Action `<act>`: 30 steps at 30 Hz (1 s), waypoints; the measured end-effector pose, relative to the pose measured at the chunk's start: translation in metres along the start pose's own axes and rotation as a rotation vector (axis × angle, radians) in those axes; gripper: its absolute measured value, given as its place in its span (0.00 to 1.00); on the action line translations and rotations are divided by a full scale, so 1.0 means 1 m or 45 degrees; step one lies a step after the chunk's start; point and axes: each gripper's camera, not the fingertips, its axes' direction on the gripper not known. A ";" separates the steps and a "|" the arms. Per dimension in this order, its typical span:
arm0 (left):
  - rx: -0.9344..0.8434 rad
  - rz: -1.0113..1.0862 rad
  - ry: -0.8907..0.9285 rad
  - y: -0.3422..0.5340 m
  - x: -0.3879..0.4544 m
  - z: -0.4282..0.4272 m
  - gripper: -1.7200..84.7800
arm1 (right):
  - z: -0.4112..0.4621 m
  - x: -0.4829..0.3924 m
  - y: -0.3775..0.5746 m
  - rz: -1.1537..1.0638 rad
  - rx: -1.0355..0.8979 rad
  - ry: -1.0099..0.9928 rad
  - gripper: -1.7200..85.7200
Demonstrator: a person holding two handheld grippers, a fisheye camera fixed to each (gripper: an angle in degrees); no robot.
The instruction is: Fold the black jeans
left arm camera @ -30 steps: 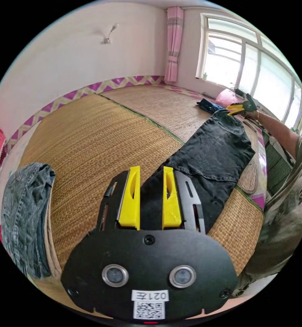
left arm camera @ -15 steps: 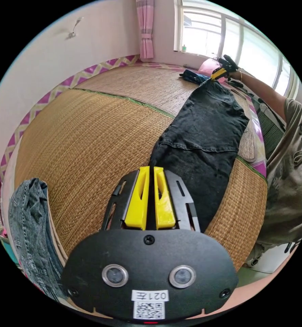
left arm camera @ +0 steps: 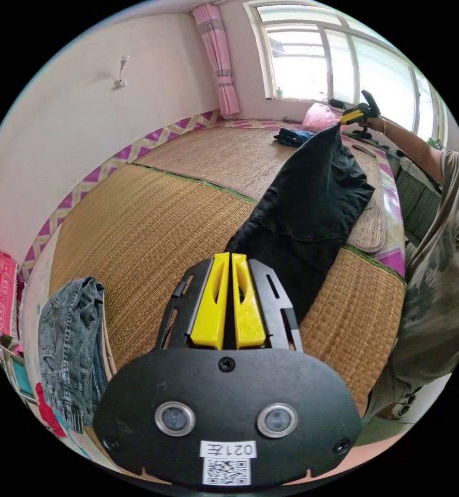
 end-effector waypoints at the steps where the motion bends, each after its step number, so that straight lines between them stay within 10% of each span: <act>1: 0.035 0.008 0.011 0.006 0.006 -0.013 0.01 | -0.005 -0.003 0.003 -0.006 -0.002 0.008 0.01; 9: 0.201 -0.101 0.414 0.144 0.126 -0.111 0.01 | -0.101 -0.074 0.165 0.173 0.205 -0.194 0.01; 15: 0.114 -0.569 0.629 0.261 0.159 -0.040 0.01 | -0.018 -0.133 0.260 0.322 -0.164 -0.370 0.01; 26: 0.345 -0.643 0.381 0.294 0.133 -0.113 0.04 | -0.035 -0.100 0.312 0.555 -0.115 -0.430 0.03; 30: 0.355 -0.569 0.282 0.230 0.086 -0.106 0.11 | -0.089 -0.069 0.264 0.549 0.370 -0.203 0.10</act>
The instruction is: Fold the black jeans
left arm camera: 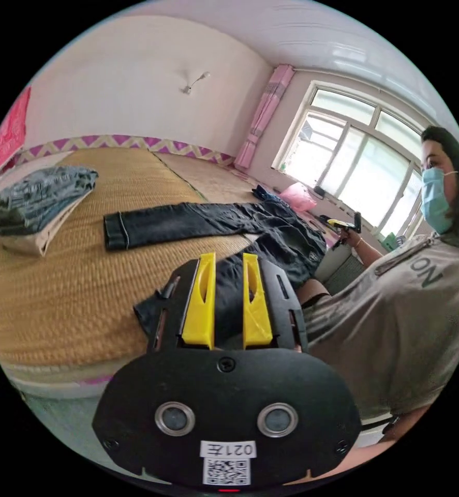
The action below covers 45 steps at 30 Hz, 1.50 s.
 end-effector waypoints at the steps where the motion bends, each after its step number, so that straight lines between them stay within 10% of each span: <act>1: -0.003 0.014 -0.006 -0.011 -0.004 0.007 0.11 | 0.004 -0.003 -0.014 -0.037 0.041 0.005 0.11; 21: -0.707 0.234 -0.206 -0.173 -0.156 0.246 0.19 | 0.415 0.118 -0.282 -0.570 -0.973 0.090 0.15; 28: -0.761 0.316 -0.165 -0.190 -0.148 0.242 0.02 | 0.405 0.111 -0.295 -0.632 -1.043 -0.152 0.02; 45: -0.388 -0.020 -0.349 -0.303 -0.212 0.186 0.10 | 0.354 0.126 -0.366 -0.416 -0.803 0.430 0.09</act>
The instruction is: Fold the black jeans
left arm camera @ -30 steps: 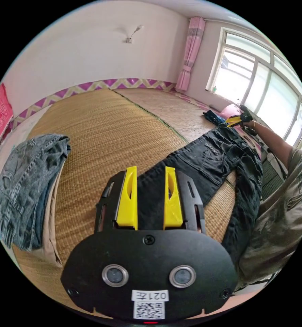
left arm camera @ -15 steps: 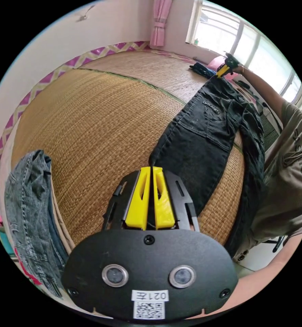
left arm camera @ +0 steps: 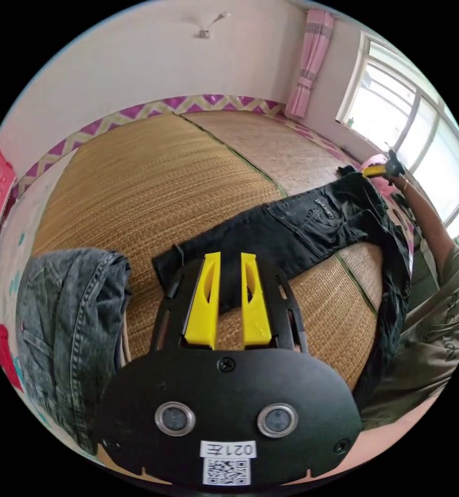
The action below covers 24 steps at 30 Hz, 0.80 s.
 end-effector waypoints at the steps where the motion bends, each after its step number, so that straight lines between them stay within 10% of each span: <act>1: 0.038 -0.012 0.019 0.009 -0.001 -0.010 0.11 | -0.006 0.000 0.008 0.023 0.031 -0.016 0.10; 12: -0.338 0.638 0.343 0.150 0.251 -0.040 0.17 | -0.155 -0.209 0.152 -0.539 0.436 -0.442 0.13; 19: -0.418 0.569 0.200 0.189 0.271 -0.044 0.19 | -0.213 -0.266 0.182 -0.574 0.645 -0.546 0.12; 24: -0.452 0.426 0.351 0.180 0.248 -0.049 0.03 | -0.245 -0.271 0.207 -0.497 0.740 -0.579 0.11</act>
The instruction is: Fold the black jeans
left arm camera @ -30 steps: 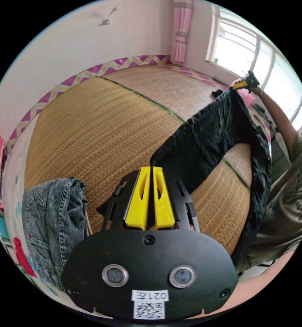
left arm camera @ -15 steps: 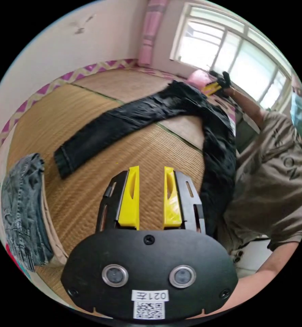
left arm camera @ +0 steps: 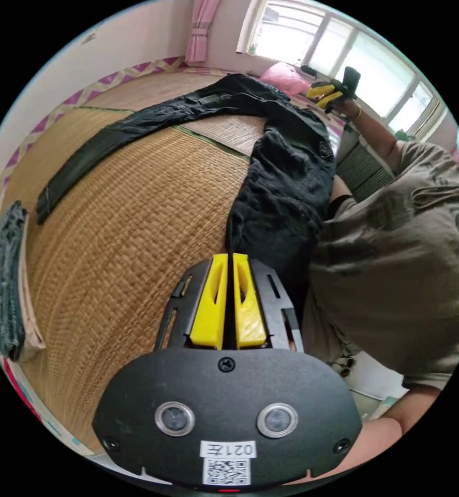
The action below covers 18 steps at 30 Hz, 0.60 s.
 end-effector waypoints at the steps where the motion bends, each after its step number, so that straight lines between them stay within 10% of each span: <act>1: -0.014 -0.004 0.022 -0.001 -0.003 -0.002 0.03 | -0.004 -0.002 0.001 0.009 0.005 0.005 0.11; 14: -0.160 -0.249 0.060 -0.051 -0.131 -0.052 0.02 | -0.087 -0.017 0.042 0.384 -0.009 0.391 0.02; 18: 0.144 -0.207 0.036 -0.016 -0.121 -0.078 0.03 | -0.086 0.012 0.079 0.637 -0.143 0.471 0.05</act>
